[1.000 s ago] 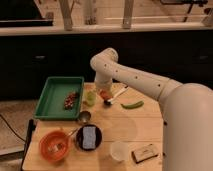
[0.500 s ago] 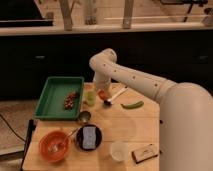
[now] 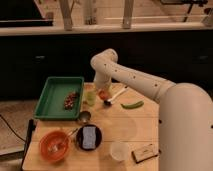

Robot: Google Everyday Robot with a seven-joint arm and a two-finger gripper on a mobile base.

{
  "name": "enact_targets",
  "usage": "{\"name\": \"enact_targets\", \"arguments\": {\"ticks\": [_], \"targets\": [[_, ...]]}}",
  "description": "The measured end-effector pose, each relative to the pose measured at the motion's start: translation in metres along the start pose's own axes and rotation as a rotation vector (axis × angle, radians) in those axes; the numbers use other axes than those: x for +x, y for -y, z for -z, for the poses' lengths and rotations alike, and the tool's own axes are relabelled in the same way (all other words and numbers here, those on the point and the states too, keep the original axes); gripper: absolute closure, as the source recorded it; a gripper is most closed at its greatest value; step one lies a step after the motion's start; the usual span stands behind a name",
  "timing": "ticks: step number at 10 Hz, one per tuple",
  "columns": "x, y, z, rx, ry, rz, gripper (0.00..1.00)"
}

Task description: Place apple in plastic cup

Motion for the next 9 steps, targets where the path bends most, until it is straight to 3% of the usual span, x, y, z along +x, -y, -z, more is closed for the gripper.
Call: {"name": "enact_targets", "arguments": {"ticks": [9], "targets": [[0.0034,0.0012,-0.0009,0.019,0.037,0.029,0.97]]}}
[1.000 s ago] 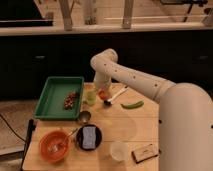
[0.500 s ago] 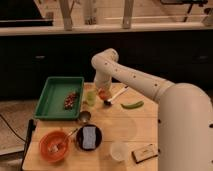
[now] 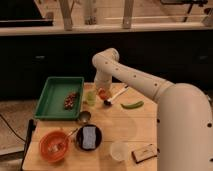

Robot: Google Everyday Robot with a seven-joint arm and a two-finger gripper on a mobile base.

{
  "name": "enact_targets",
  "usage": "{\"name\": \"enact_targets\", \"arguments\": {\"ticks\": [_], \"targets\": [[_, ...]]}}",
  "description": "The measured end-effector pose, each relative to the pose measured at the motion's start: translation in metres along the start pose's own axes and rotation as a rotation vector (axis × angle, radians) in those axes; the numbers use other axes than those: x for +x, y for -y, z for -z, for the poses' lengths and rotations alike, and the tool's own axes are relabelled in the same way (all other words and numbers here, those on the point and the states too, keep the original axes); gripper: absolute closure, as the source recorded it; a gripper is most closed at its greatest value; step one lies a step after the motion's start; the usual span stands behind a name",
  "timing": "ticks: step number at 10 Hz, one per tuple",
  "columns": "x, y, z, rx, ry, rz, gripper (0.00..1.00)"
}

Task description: Place apple in plastic cup

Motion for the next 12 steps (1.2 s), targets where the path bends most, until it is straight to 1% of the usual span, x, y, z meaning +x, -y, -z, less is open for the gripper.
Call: {"name": "enact_targets", "arguments": {"ticks": [3,8,12], "targets": [[0.0007,0.0031,0.0001,0.007,0.013,0.017,0.97],[0.0041,0.0003,0.0013,0.008,0.030,0.031,0.97],[0.0059,-0.0001,0.0018,0.003,0.044,0.041,0.97]]}}
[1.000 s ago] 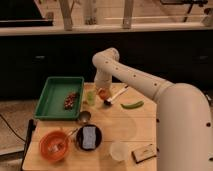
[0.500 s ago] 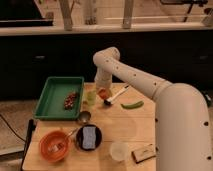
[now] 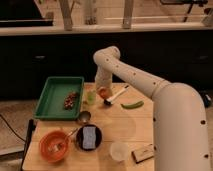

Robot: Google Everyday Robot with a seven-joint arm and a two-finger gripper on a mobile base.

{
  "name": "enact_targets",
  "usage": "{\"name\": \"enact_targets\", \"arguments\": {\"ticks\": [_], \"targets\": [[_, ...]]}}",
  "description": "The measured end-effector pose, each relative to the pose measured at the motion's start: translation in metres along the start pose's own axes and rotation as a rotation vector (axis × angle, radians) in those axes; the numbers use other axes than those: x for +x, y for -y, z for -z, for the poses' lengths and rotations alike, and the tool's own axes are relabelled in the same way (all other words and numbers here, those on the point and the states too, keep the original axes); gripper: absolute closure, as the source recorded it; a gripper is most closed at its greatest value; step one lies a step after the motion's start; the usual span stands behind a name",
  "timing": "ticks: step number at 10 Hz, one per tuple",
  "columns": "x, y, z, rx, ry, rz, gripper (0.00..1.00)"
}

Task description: Place apple in plastic cup

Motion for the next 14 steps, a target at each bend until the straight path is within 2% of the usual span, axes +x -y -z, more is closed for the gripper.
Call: {"name": "enact_targets", "arguments": {"ticks": [14], "targets": [[0.0089,-0.0034,0.0031,-0.003,0.015,0.014,0.97]]}}
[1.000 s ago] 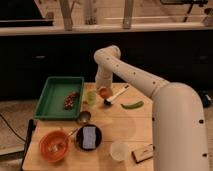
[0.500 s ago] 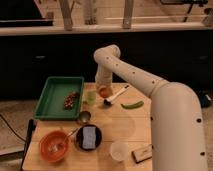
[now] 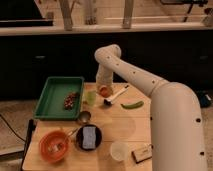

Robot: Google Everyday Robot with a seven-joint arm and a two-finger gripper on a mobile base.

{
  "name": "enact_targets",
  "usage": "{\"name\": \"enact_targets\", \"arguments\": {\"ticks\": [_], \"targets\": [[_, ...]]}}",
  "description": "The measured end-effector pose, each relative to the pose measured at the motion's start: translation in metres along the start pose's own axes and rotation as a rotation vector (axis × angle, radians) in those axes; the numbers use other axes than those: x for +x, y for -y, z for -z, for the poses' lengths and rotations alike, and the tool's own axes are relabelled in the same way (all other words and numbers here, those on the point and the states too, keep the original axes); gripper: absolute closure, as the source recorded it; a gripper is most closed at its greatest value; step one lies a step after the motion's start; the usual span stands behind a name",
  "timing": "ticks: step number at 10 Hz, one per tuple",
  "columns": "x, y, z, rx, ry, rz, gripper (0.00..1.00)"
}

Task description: Place apple in plastic cup

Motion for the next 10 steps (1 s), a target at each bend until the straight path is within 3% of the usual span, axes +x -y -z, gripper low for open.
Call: {"name": "enact_targets", "arguments": {"ticks": [10], "targets": [[0.0069,-0.0018,0.0029,0.006,0.002,0.011,0.97]]}}
